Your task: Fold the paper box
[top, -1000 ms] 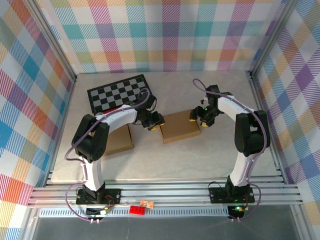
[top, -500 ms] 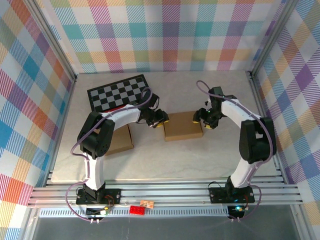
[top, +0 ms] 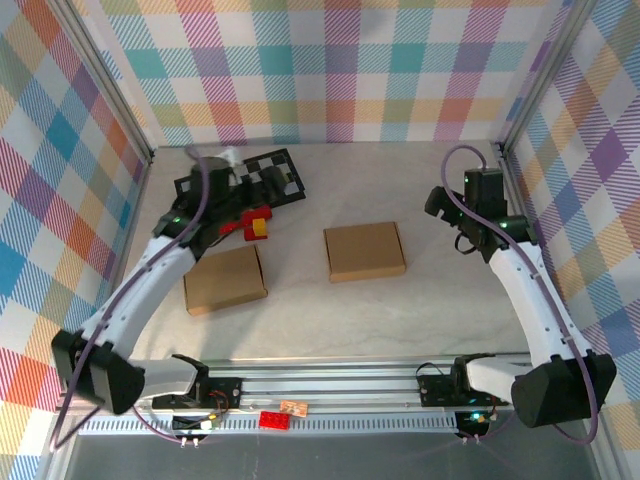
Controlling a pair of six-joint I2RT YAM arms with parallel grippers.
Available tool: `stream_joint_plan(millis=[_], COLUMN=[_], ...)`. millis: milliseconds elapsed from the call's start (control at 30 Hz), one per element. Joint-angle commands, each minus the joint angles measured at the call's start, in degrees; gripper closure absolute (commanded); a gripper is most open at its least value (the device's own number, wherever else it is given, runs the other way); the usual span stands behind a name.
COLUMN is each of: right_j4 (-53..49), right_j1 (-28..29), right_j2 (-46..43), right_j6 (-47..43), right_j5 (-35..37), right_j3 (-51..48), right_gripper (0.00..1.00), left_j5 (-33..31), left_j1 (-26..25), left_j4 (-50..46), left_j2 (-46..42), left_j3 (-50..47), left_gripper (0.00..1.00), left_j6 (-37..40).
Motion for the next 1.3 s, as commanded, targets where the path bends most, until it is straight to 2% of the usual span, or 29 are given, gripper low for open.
stream_joint_plan(millis=[0,100,133,167,233,267,300,433,600,733,833,900,933,1000,1067,1167,1200,1233,1267], right_j4=[1.42,8.47,16.06,22.15,34.3,37.29,38.59,42.63,56.98,67.8,71.96,76.94,80.77,87.59,88.97,91.75,92.15,90.82,90.27], right_j1=[-0.01,-1.05,-1.06,-1.07,-1.11,-1.06,-1.13,-1.33,-1.79,-2.51,-3.05,-5.02,-6.12,-7.06,-7.06,-7.09,-7.09,-7.05,-7.05], right_j2=[0.09,-3.23,-4.79,-6.03,-7.71,-7.41,-6.34,0.01,7.01,11.3,14.5,16.77,18.24,20.47,20.31,20.04,20.28,20.25,20.42], right_j6=[1.45,-1.66,-6.82,-9.47,-13.79,-14.98,-16.02,-19.79,-21.35,-23.32,-28.03,-27.26,-26.47,-25.79,-25.76,-25.13,-25.1,-25.09,-25.01], right_j5=[10.49,12.32,11.86,11.56,11.39,11.26,10.98,5.72,1.1,-4.15,-7.65,-10.17,-11.59,-12.98,-12.73,-11.27,-11.07,-11.02,-10.87], right_j3=[-4.44,-11.45,-15.81,-19.91,-27.92,-29.96,-31.15,-33.58,-38.02,-38.95,-38.04,-39.1,-40.61,-43.31,-44.52,-46.09,-46.14,-45.51,-45.01], right_gripper=[0.01,0.01,0.01,0.01,0.01,0.01,0.01,0.01,0.01,0.01,0.01,0.01,0.01,0.01,0.01,0.01,0.01,0.01,0.01], left_j5=[-12.0,-35.39,-38.78,-39.03,-34.8,-34.32,-34.6,-28.98,-23.49,-20.49,-18.12,-15.36,-14.15,-13.73,-13.59,-14.58,-14.32,-13.87,-14.15], left_j1=[2.17,2.34,2.85,3.65,6.38,7.19,8.4,13.42,15.98,17.81,18.75,19.0,19.02,18.74,18.43,17.36,17.3,17.28,17.14], left_j4=[-5.06,-6.93,-4.37,-1.71,7.59,11.0,13.37,22.41,32.66,44.65,50.87,52.01,57.04,60.67,63.75,74.82,81.6,78.99,72.4], left_j2=[-1.26,-4.8,-6.25,-7.71,-9.73,-10.1,-10.03,-7.06,-0.02,5.86,10.56,12.0,13.18,13.96,13.78,17.62,20.79,19.7,18.06], left_j3=[-4.42,-9.15,-11.96,-14.62,-21.83,-24.52,-26.98,-34.05,-36.68,-39.56,-40.68,-40.29,-41.84,-43.58,-45.33,-49.74,-50.69,-50.08,-48.41], left_gripper=[0.0,0.0,0.0,0.0,0.0,0.0,0.0,0.0,0.0,0.0,0.0,0.0,0.0,0.0,0.0,0.0,0.0,0.0,0.0], left_j6=[7.84,6.19,9.34,12.14,20.54,23.28,23.43,25.4,27.12,27.55,26.67,26.55,26.57,27.09,27.52,28.29,29.07,29.14,28.8])
